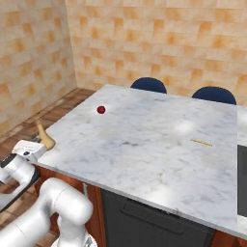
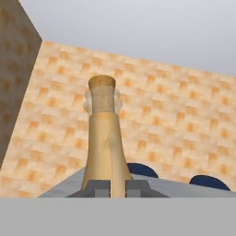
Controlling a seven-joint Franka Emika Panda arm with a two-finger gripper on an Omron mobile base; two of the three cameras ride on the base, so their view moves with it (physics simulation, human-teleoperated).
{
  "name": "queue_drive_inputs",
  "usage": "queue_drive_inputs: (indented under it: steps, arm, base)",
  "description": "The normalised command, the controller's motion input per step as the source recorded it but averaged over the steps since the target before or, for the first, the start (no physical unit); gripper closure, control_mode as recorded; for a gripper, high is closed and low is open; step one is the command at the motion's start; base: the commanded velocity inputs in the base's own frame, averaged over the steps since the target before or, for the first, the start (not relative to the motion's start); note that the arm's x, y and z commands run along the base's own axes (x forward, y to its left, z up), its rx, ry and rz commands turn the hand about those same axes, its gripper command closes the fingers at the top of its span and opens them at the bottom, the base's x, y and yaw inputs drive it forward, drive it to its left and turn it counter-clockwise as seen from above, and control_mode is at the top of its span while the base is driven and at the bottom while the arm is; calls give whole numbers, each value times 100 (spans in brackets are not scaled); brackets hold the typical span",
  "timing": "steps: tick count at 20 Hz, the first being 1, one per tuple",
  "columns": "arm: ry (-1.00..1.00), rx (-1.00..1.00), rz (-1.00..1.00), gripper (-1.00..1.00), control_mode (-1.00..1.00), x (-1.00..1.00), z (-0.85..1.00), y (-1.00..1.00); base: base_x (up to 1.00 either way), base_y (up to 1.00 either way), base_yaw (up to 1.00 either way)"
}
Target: Move the oil and vinegar bottle and mustard from the cabinet to the dining counter.
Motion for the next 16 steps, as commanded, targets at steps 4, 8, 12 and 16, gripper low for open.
queue_drive_inputs:
  steps: [4, 8, 12, 16]
  arm:
    - [0, 15, 10, 100, -100, 0, -21, 0]
    - [0, 17, 7, 100, -100, 8, -29, -3]
    - [0, 18, 5, 100, -100, 20, -29, -1]
    - [0, 15, 4, 100, -100, 11, -37, 0]
  base:
    - [0, 0, 0]
    - [0, 0, 0]
    - [0, 0, 0]
    - [0, 0, 0]
